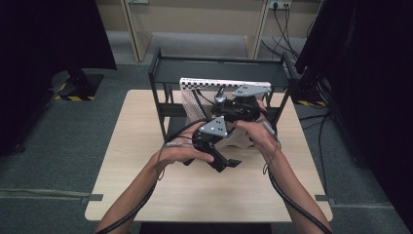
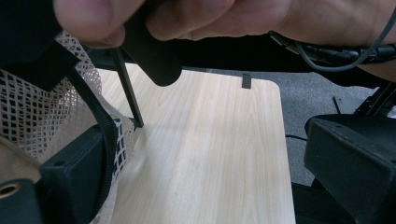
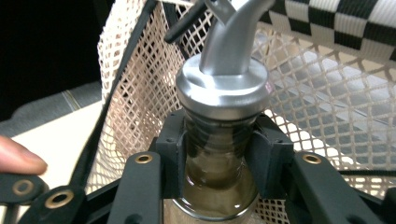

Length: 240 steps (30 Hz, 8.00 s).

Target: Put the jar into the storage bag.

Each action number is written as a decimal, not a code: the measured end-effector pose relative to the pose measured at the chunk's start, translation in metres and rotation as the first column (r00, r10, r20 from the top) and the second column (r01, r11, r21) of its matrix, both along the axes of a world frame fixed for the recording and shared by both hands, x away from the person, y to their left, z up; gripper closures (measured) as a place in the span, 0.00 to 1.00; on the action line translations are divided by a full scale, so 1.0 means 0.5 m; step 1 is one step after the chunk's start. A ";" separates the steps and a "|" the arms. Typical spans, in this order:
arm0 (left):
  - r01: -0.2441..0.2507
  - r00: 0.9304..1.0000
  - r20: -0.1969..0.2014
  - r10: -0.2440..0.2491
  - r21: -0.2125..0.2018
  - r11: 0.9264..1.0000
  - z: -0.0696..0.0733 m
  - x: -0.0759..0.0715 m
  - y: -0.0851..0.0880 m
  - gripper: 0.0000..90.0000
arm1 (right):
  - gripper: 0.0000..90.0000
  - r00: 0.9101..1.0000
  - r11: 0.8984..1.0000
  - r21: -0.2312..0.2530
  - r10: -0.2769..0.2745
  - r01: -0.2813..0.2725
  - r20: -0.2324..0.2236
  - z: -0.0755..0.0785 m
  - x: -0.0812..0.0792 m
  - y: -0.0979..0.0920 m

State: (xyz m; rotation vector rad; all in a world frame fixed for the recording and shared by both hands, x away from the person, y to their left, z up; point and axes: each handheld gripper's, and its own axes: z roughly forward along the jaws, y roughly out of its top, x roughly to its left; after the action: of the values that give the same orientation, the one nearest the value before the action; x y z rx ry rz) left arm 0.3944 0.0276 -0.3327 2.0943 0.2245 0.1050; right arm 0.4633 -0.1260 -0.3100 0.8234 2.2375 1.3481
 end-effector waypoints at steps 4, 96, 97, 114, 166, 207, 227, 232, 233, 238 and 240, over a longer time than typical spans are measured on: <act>-0.008 1.000 0.014 0.008 0.031 0.999 -0.008 0.003 -0.003 0.06 | 0.64 1.000 0.997 -0.076 -0.005 0.005 -0.008 -0.006 0.004 0.004; -0.037 0.999 -0.008 0.038 0.065 0.997 -0.024 0.016 -0.007 0.06 | 0.06 0.991 0.974 0.200 -0.122 0.108 0.062 -0.141 -0.160 -0.192; -0.036 0.999 -0.006 0.037 0.066 0.997 -0.023 0.016 -0.007 0.06 | 0.06 0.991 0.974 0.201 -0.122 0.108 0.057 -0.145 -0.160 -0.193; -0.033 0.999 -0.005 0.034 0.064 0.997 -0.022 0.015 -0.006 0.06 | 0.06 0.988 0.972 0.198 -0.141 0.127 0.058 -0.189 -0.174 -0.202; -0.026 1.000 -0.014 0.027 0.059 0.998 -0.023 0.021 -0.006 0.06 | 0.06 0.986 0.968 0.192 -0.156 0.163 -0.050 -0.301 -0.244 -0.249; -0.030 0.999 -0.019 0.031 0.054 0.998 -0.021 0.019 -0.007 0.06 | 0.06 0.975 0.957 0.195 -0.200 0.215 -0.095 -0.348 -0.302 -0.293; -0.027 0.999 -0.021 0.028 0.055 0.998 -0.020 0.019 -0.007 0.06 | 0.06 0.970 0.949 0.209 -0.216 0.235 -0.108 -0.363 -0.326 -0.302; -0.027 0.999 -0.021 0.028 0.053 0.998 -0.020 0.019 -0.006 0.06 | 0.06 0.969 0.947 0.212 -0.225 0.243 -0.104 -0.363 -0.335 -0.305; -0.027 0.999 -0.021 0.028 0.053 0.998 -0.020 0.019 -0.006 0.06 | 0.06 0.968 0.946 0.212 -0.226 0.244 -0.105 -0.364 -0.336 -0.305; -0.025 0.999 -0.020 0.027 0.052 0.998 -0.019 0.018 -0.006 0.06 | 0.06 0.968 0.946 0.210 -0.228 0.246 -0.105 -0.367 -0.342 -0.304; -0.025 0.999 -0.020 0.026 0.052 0.998 -0.019 0.018 -0.005 0.06 | 0.06 0.967 0.945 0.211 -0.230 0.248 -0.107 -0.367 -0.343 -0.304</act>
State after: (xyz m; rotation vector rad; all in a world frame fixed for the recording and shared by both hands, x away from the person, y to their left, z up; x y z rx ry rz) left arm 0.4036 0.0249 -0.3424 2.1456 0.2639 0.1059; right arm 0.2917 -0.2779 -0.4936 1.2062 1.9867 1.4864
